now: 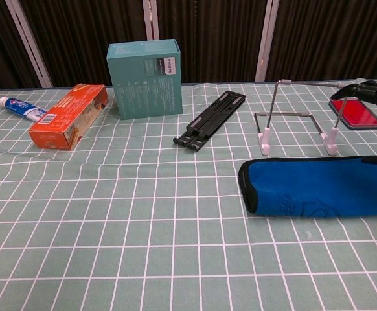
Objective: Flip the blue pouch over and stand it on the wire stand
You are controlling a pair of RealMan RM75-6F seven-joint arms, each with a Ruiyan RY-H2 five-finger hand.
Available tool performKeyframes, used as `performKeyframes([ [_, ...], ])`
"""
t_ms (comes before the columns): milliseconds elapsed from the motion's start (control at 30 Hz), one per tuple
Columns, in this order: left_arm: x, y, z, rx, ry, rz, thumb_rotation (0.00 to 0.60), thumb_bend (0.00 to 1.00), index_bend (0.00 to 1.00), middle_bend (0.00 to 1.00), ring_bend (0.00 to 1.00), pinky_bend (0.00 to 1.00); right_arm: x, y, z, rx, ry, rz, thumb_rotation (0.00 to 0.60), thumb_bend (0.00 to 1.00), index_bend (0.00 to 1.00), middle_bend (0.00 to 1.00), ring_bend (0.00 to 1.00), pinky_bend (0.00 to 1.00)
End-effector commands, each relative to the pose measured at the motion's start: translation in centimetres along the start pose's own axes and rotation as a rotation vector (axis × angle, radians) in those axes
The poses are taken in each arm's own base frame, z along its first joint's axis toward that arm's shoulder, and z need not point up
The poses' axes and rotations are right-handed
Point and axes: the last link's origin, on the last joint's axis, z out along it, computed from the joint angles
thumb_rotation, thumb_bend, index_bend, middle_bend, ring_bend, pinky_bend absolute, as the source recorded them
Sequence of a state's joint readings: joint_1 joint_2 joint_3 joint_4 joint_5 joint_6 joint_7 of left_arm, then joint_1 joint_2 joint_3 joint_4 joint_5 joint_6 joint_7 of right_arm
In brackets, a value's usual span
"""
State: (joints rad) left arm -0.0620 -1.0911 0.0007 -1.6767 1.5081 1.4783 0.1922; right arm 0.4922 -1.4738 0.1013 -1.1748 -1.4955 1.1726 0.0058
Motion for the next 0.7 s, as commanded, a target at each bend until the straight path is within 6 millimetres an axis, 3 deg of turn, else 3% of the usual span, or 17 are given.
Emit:
performKeyframes([
  [33, 0.0, -0.1, 0.0, 0.001, 0.001, 0.001, 0.6, 0.0, 0.0, 0.0, 0.0, 0.0, 1.0, -2.5, 0.4, 0.137, -0.039, -0.071, 0.6, 0.08, 0.14, 0.04, 0.0, 0.0],
  [200, -0.1, -0.3, 0.2, 0.009, -0.002, 0.004, 0.6, 0.0, 0.0, 0.0, 0.0, 0.0, 1.3, -5.2, 2.5, 0.226, -0.068, -0.155, 0.6, 0.06, 0.17, 0.04, 0.0, 0.0],
  [433, -0.2, -0.5, 0.5, 0.021, -0.006, 0.004, 0.6, 0.0, 0.0, 0.0, 0.0, 0.0, 1.0, -7.4, 5.2, 0.301, -0.08, -0.306, 0.6, 0.05, 0.19, 0.04, 0.0, 0.0],
  [700, -0.5, -0.8, 0.9, 0.037, -0.02, 0.008, 0.6, 0.0, 0.0, 0.0, 0.0, 0.0, -0.1, -10.0, 6.5, 0.374, -0.104, -0.396, 0.6, 0.02, 0.19, 0.04, 0.0, 0.0],
])
